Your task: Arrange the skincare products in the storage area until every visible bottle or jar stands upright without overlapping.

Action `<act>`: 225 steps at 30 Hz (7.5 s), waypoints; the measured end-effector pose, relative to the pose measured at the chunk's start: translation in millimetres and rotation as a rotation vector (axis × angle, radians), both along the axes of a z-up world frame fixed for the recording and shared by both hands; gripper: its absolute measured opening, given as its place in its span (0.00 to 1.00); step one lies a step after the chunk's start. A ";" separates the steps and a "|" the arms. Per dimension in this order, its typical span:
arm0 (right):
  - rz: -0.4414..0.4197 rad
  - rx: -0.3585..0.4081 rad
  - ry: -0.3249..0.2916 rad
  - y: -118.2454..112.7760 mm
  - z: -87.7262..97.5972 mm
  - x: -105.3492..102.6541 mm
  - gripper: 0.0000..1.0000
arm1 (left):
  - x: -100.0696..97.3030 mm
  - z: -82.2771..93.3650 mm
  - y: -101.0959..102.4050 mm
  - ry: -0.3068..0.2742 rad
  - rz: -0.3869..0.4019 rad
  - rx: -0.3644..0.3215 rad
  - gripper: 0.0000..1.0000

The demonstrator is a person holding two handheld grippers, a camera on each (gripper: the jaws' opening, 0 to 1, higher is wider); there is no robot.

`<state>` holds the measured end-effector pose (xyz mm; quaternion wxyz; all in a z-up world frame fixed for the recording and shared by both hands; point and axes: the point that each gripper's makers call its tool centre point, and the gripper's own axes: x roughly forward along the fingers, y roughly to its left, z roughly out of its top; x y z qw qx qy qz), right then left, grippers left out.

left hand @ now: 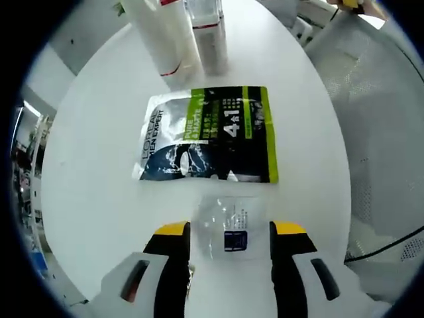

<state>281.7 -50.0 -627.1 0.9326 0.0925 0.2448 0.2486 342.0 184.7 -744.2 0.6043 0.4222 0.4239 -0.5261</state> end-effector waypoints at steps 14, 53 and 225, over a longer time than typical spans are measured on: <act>0.037 -0.002 -0.013 6.7 2.3 -2.9 0.92 | -3.2 11.3 19.2 -0.037 0.220 -0.086 0.58; 0.090 -0.018 -0.002 14.9 -0.8 -8.5 0.93 | -47.1 40.7 55.4 -0.112 0.906 -0.429 0.80; -0.011 -0.024 -0.001 -4.3 -2.2 -0.4 0.89 | 83.5 2.5 15.6 -0.147 1.474 -0.360 0.37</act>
